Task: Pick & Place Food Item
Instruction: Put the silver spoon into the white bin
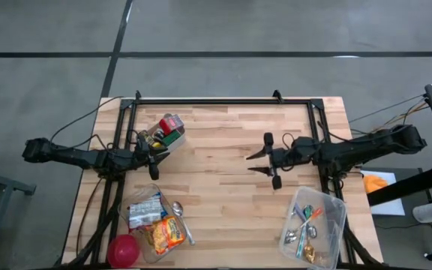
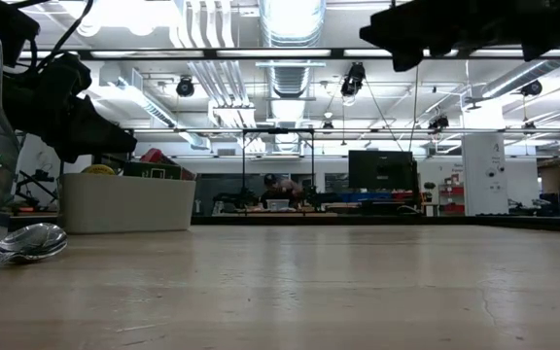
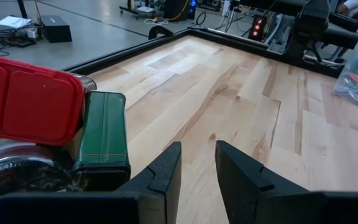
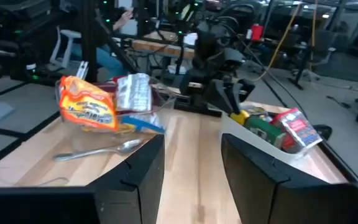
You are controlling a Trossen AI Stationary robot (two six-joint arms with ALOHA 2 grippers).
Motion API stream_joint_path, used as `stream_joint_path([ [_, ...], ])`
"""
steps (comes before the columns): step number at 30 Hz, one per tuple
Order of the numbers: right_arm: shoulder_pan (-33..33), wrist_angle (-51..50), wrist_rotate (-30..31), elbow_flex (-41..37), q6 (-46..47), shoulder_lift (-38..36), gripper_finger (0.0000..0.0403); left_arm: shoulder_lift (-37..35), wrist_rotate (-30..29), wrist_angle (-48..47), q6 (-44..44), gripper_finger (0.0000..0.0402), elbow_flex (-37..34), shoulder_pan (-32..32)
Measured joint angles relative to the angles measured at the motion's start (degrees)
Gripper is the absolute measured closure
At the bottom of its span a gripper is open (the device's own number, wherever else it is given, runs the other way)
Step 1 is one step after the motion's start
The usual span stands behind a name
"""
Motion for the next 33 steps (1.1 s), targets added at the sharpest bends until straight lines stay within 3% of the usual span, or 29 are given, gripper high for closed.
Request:
stream_joint_path([
  [33,-0.05,-1.27,0.33,-1.15,-0.02,-0.53,0.0246,0.00,0.00,0.00,-0.02,0.0301,0.01,0.01],
])
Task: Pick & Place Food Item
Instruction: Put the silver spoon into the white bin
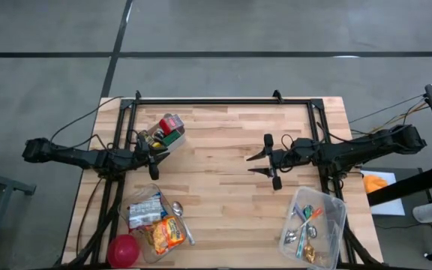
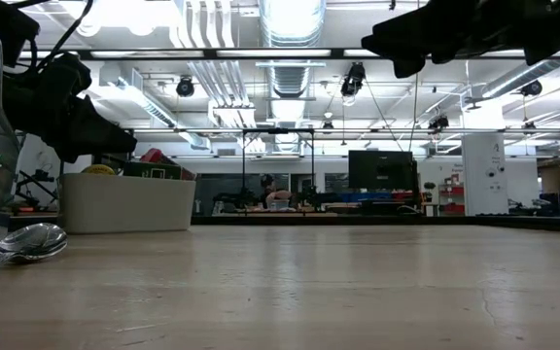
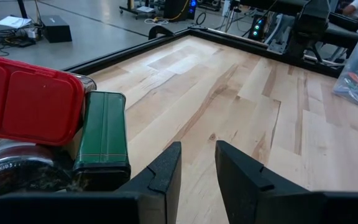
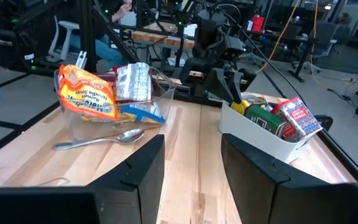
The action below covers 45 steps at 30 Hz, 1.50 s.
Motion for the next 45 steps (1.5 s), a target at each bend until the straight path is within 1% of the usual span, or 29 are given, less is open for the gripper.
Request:
stream_joint_path([
  [3,0.00,0.00,0.04,0.02,0.00,0.00,0.0246,0.00,-0.01,0.12,-0.26,0.0301,-0.02,0.00],
  [5,0.00,0.00,0.07,0.02,0.00,0.00,0.0246,0.00,0.02,0.93,-3.47,0.0301,-0.14,-0.02],
  [6,0.00,0.00,0.07,0.02,0.00,0.00,0.0246,0.00,0.02,1.42,-6.57,0.0301,-0.22,-0.02],
  [10,0.00,0.00,0.09,0.02,0.00,0.00,0.0246,-0.02,-0.59,2.07,-23.59,0.0301,-0.09,0.02],
  [11,0.00,0.00,0.09,0.02,0.00,0.00,0.0246,-0.08,-0.69,2.32,-24.99,0.0301,0.02,0.02],
  [15,0.00,-0.02,0.09,0.02,0.00,0.00,0.0246,0.11,0.73,0.92,-22.75,0.0301,1.34,-0.56],
  [18,0.00,-0.04,0.09,0.02,0.00,0.00,0.0246,1.90,1.39,0.01,-20.09,0.0301,5.86,-2.22],
  [20,0.00,-0.06,0.09,0.02,0.00,0.00,0.0246,4.14,0.23,-2.52,-18.03,0.0301,9.98,-3.24],
  [24,0.00,-0.09,0.08,0.04,0.00,0.00,0.0246,10.89,-2.10,-11.94,-17.56,0.0301,20.29,-4.00],
  [27,0.00,-0.15,0.07,0.04,0.00,0.00,0.0246,18.17,-2.65,-20.72,-21.20,0.0301,28.76,-4.00],
  [33,-0.02,-0.31,0.07,0.04,0.00,0.00,0.0246,35.99,-1.66,-36.78,-37.16,0.0301,45.57,-5.10],
  [40,-0.02,-0.42,0.04,0.04,0.00,0.00,0.0246,56.44,4.67,-58.77,-58.69,0.0301,65.12,-8.76],
  [43,-0.02,-0.62,0.04,0.04,0.00,0.00,0.0246,63.40,7.89,-66.45,-67.06,0.0301,73.12,-9.64],
  [45,-0.02,-0.70,0.04,0.04,0.00,0.00,0.0246,67.37,10.28,-70.26,-70.45,0.0301,77.57,-9.79],
])
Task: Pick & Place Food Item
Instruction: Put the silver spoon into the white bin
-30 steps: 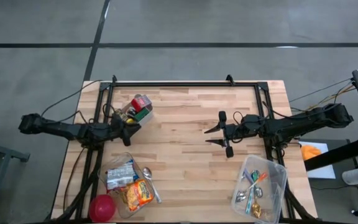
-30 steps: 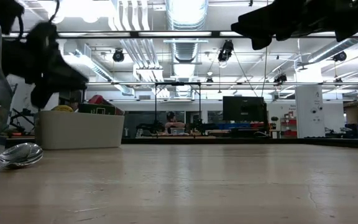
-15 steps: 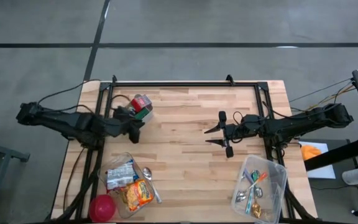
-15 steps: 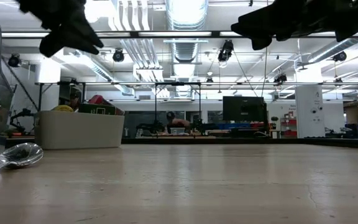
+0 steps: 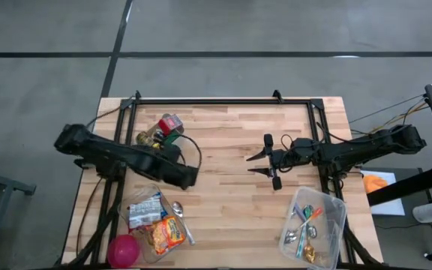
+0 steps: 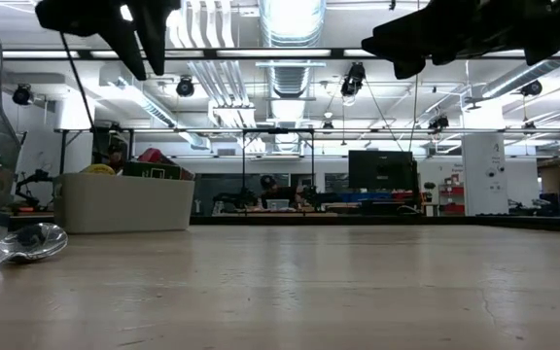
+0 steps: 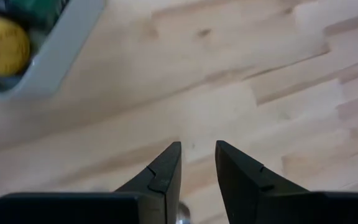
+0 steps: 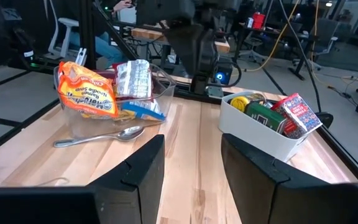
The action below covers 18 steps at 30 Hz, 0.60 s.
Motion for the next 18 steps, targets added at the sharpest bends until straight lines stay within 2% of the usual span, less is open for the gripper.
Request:
stream_joint_path([
  [7,0.00,-0.04,-0.02,0.02,0.00,0.00,0.0246,9.49,7.40,-5.73,-8.76,0.0299,9.06,0.22],
  [14,0.00,-0.49,-0.02,0.02,0.00,0.00,0.0246,14.65,23.05,-4.86,-21.17,0.0287,11.11,0.71],
  [18,0.00,-0.51,-0.02,0.02,0.00,0.00,0.0246,16.49,27.42,-4.20,-24.82,0.0259,11.22,0.55],
])
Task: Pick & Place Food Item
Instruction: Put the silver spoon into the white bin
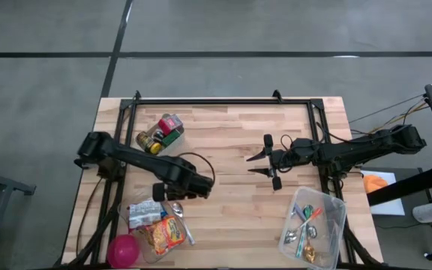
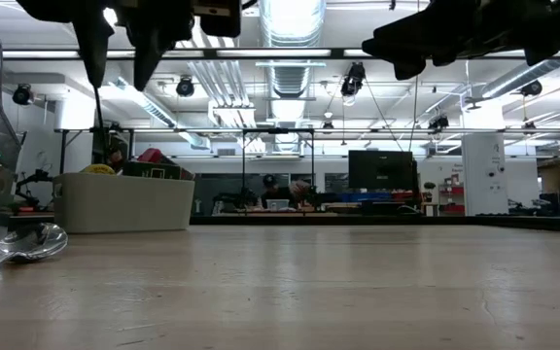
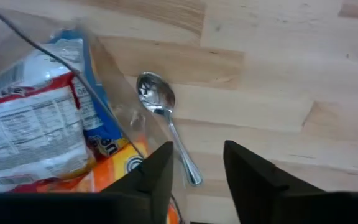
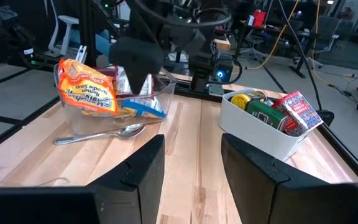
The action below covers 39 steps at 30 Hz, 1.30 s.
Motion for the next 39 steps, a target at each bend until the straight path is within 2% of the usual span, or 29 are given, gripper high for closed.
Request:
stream_joint_path([
  [3,0.02,-0.08,0.00,0.00,0.00,0.00,0.0246,1.10,0.42,0.63,0.09,0.0225,0.00,0.33],
  [6,0.00,-0.39,0.00,0.00,0.00,0.00,0.0246,1.71,0.46,1.03,5.83,0.0193,0.00,1.14],
  [12,0.02,-0.42,0.00,0.00,0.00,0.00,0.0246,2.08,2.27,6.23,35.97,0.0168,-2.36,2.60],
  [15,0.02,-0.41,0.00,0.00,0.00,0.00,0.0246,2.06,5.81,8.10,43.01,0.0168,-4.67,2.51],
  [25,0.02,-0.42,0.00,0.00,-0.01,0.00,0.0246,2.06,19.59,14.62,49.75,0.0168,-18.30,4.99],
  [31,0.02,-0.40,0.00,0.00,0.00,0.00,0.0246,2.06,20.72,19.63,54.45,0.0167,-23.13,6.55],
  [39,0.02,-0.39,0.00,0.00,0.00,0.00,0.0246,2.04,20.95,22.42,60.83,0.0167,-24.94,6.64],
])
